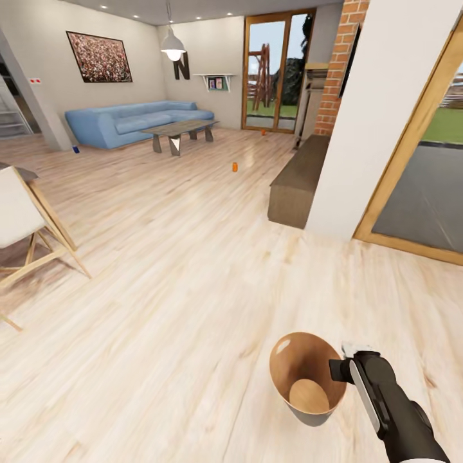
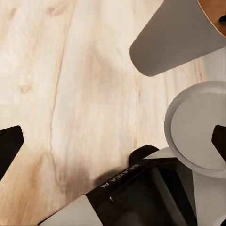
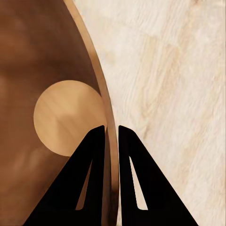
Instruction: Put the three can of soda from the living room inside the tash can in the kitchen.
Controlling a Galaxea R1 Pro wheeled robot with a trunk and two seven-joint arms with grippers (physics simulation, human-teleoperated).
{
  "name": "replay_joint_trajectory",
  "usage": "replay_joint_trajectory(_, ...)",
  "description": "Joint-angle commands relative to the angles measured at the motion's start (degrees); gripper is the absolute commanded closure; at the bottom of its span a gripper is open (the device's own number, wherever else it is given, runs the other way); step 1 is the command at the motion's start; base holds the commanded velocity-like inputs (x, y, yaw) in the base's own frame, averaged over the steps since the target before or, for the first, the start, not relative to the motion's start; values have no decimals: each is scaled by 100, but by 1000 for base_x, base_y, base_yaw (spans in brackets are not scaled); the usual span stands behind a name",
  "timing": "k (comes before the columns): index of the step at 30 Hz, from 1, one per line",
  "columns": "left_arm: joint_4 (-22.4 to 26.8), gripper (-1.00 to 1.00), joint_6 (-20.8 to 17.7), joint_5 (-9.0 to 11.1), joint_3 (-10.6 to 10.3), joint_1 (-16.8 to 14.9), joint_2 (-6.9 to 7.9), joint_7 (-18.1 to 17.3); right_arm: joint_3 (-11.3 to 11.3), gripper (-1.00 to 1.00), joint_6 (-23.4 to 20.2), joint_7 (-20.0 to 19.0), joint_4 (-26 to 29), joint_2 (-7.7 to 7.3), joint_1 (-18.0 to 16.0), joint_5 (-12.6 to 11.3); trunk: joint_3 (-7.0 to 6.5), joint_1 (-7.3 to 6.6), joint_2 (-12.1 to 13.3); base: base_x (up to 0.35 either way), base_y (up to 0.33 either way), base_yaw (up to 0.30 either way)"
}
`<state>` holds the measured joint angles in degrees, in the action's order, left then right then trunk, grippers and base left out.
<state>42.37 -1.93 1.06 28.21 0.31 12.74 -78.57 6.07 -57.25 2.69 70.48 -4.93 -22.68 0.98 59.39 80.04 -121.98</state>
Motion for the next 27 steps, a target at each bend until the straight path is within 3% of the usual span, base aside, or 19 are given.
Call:
replay_joint_trajectory(1, 0, -100, 0, 0, 0, -1, 0, 0, 0, 100, 3, -31, 1, 1, -1, -64, 0, 0, 0, 347, 0, 256)
replay_joint_trajectory(20, 0, -100, 0, 0, 0, 2, 0, 2, 0, 100, 3, -31, 1, 1, -1, -63, 0, 0, 0, 347, 0, 249)
replay_joint_trajectory(27, 0, -100, 0, 0, 0, -2, 0, 0, -1, 100, 3, -31, 1, 1, 1, -64, 0, 0, 0, 347, 0, 83)
